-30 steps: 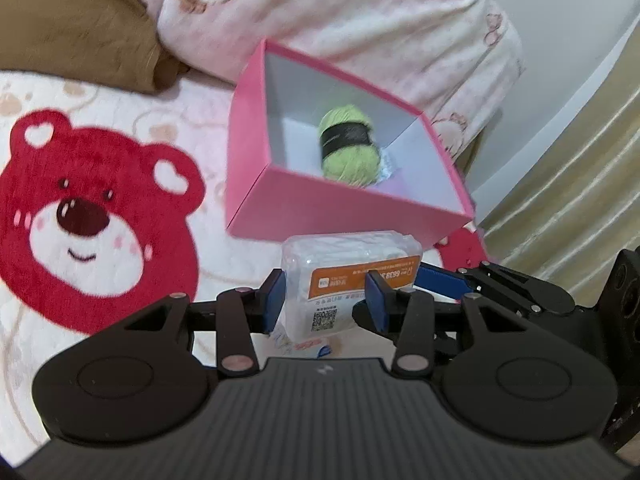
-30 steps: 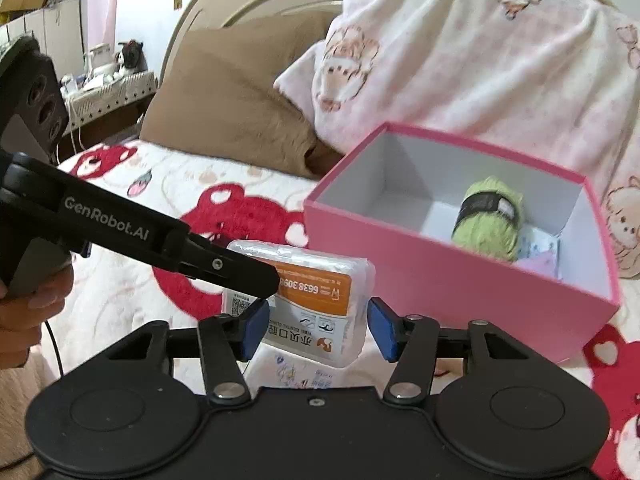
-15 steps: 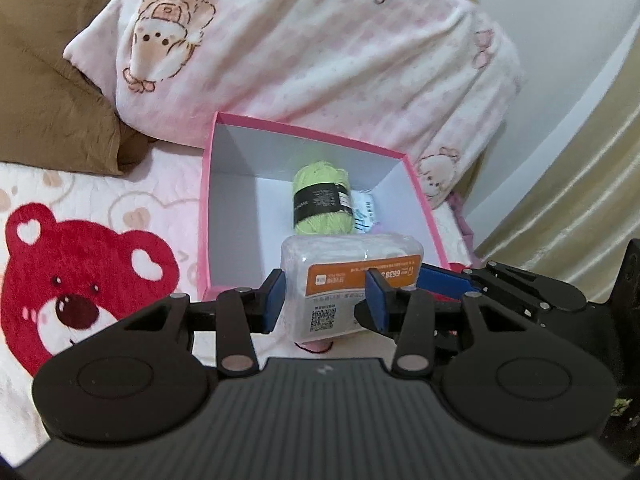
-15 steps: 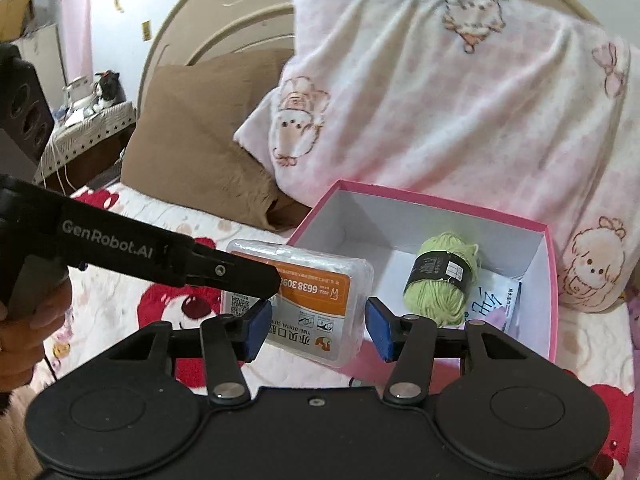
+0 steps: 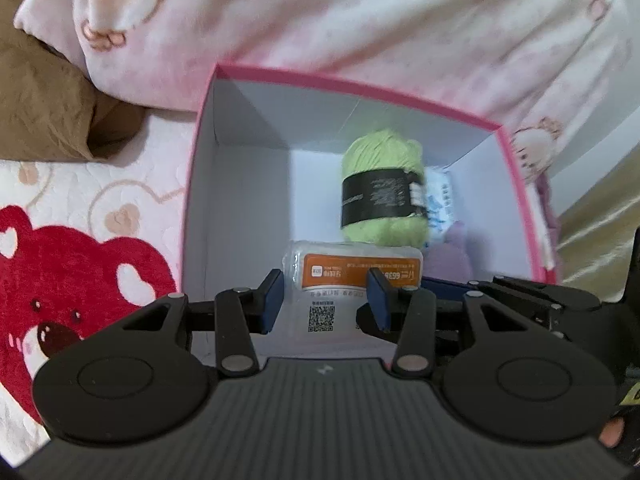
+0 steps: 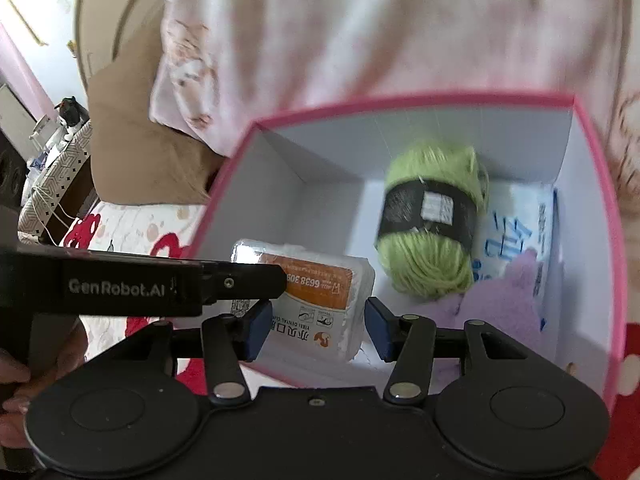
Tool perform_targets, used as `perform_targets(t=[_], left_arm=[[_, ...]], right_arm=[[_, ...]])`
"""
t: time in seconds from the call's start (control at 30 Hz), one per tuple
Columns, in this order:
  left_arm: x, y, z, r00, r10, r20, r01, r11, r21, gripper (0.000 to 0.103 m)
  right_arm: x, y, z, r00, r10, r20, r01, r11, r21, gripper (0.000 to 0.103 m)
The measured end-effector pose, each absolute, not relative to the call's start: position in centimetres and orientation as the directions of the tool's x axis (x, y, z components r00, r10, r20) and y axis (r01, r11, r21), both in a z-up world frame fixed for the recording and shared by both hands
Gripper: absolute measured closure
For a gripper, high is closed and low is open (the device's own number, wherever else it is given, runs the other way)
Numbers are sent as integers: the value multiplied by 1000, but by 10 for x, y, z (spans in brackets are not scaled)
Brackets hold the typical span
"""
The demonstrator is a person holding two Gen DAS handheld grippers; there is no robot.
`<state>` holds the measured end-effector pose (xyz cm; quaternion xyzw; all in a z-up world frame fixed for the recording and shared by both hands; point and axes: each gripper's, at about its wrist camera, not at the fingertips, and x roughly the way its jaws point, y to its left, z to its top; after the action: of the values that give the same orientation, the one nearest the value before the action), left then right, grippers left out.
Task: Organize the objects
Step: 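Carry the plastic box into the pink box and open the left tool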
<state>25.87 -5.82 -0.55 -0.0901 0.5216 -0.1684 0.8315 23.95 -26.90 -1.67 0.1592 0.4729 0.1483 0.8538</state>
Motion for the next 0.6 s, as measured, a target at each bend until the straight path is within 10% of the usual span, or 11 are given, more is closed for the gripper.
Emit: perform_targets(t=[0.6], left_arm=[[268, -73, -45, 344, -304, -888, 135, 952, -274, 63]], right_arm=[[268, -259, -52, 379, 356, -854, -110, 934, 341, 55]])
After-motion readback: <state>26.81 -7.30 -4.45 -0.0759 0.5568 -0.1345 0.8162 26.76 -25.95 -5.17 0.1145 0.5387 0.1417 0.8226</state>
